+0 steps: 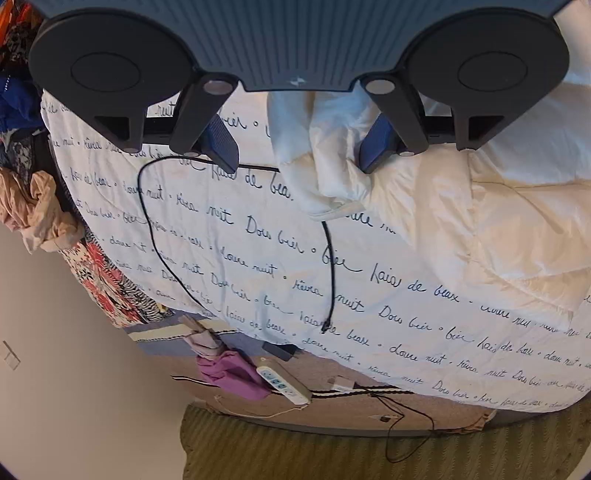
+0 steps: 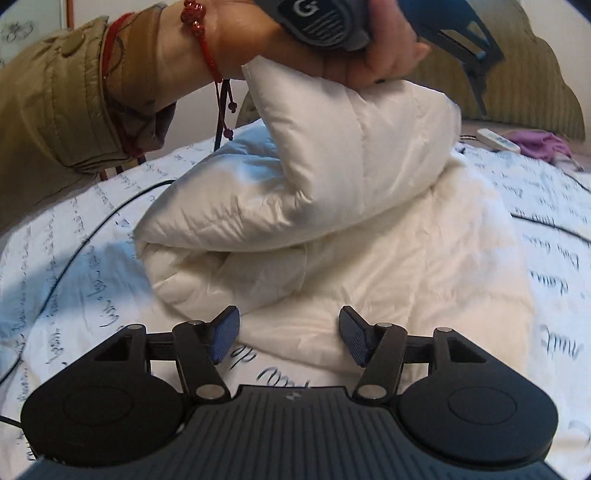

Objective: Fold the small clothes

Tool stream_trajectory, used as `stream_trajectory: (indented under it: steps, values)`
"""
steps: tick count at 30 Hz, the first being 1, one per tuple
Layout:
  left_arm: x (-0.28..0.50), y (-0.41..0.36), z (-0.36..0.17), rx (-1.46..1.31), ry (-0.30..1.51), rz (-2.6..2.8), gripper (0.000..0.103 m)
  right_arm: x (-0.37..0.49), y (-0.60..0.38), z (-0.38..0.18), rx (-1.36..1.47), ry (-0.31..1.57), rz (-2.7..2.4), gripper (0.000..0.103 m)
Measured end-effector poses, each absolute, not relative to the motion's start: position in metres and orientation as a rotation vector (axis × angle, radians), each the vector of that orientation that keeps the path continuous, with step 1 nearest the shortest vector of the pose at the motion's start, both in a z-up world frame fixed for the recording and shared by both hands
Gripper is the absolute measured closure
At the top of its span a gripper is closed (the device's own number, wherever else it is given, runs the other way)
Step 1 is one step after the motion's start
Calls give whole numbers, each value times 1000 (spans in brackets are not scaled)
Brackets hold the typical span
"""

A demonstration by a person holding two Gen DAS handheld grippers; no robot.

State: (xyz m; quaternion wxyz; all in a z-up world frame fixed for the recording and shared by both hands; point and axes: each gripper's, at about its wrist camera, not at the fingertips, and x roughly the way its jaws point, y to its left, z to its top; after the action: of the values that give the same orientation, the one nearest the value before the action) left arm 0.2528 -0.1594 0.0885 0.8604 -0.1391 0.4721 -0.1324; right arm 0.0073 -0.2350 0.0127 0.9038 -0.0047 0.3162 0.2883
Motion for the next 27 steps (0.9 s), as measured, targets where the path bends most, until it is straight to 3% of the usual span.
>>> stream_trajectory:
  steps: [6,10,15,21,25,27]
  values:
    - [251,-138,127,-468,1011,-461,31,-8,-244,50,64,573,750,38]
    - [237,-119,175,-457,894,-524,31,-17,-233,84,82,434,919,37]
    - [202,-91,215,-189,627,-325,15,16,-224,89,115,346,777,22]
    - [164,-55,164,154,497,-71,15,58,-243,33,129,642,464,28]
    - [149,-30,114,176,528,-1,15,51,-267,62,256,510,499,29]
    - [148,-19,97,132,570,-12,15,65,-278,78,301,457,454,23]
